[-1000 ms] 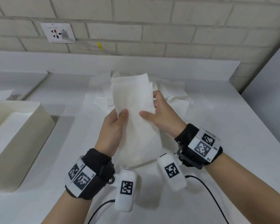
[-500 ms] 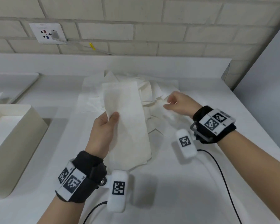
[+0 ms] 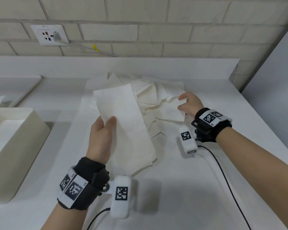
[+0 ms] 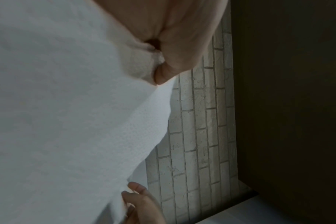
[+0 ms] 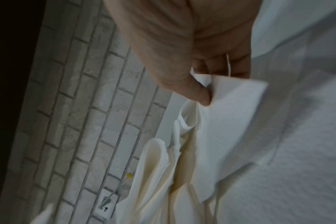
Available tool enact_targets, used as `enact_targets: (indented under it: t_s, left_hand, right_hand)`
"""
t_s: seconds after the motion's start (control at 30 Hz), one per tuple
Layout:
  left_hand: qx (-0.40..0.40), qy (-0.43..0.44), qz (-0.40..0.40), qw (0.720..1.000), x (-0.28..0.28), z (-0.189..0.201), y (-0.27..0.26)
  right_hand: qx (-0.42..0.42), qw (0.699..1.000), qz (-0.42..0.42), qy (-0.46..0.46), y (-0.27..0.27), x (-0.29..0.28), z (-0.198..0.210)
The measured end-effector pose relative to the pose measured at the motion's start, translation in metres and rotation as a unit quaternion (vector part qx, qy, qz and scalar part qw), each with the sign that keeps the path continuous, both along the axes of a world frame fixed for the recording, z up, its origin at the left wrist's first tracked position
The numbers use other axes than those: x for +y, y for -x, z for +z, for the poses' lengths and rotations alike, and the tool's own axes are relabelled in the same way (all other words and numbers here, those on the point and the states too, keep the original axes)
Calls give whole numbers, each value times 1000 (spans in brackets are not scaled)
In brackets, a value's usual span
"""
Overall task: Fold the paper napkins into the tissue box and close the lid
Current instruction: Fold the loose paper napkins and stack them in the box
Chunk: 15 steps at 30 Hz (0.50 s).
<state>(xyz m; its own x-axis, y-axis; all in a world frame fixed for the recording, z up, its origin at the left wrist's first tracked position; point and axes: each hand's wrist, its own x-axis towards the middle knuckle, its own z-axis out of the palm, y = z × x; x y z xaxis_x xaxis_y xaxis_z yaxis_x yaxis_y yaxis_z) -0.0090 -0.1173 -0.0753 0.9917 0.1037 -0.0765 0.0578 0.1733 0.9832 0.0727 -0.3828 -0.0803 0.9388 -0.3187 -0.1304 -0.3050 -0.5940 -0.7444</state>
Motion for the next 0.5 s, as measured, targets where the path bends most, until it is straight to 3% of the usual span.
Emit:
enact_targets:
  t_s: [0.17, 0.27, 0.5]
  left_hand:
    - [-72, -18, 40, 996, 6, -3, 0]
    - [-92, -12, 50, 994, 10, -3, -1]
    - [-85, -59, 64, 993, 13, -9, -2]
  right_hand:
    - [-6, 996, 72, -48, 17, 16, 24]
    - [-15, 988, 151, -26, 31, 24, 40]
    - [-216, 950, 199, 108, 50, 41, 67]
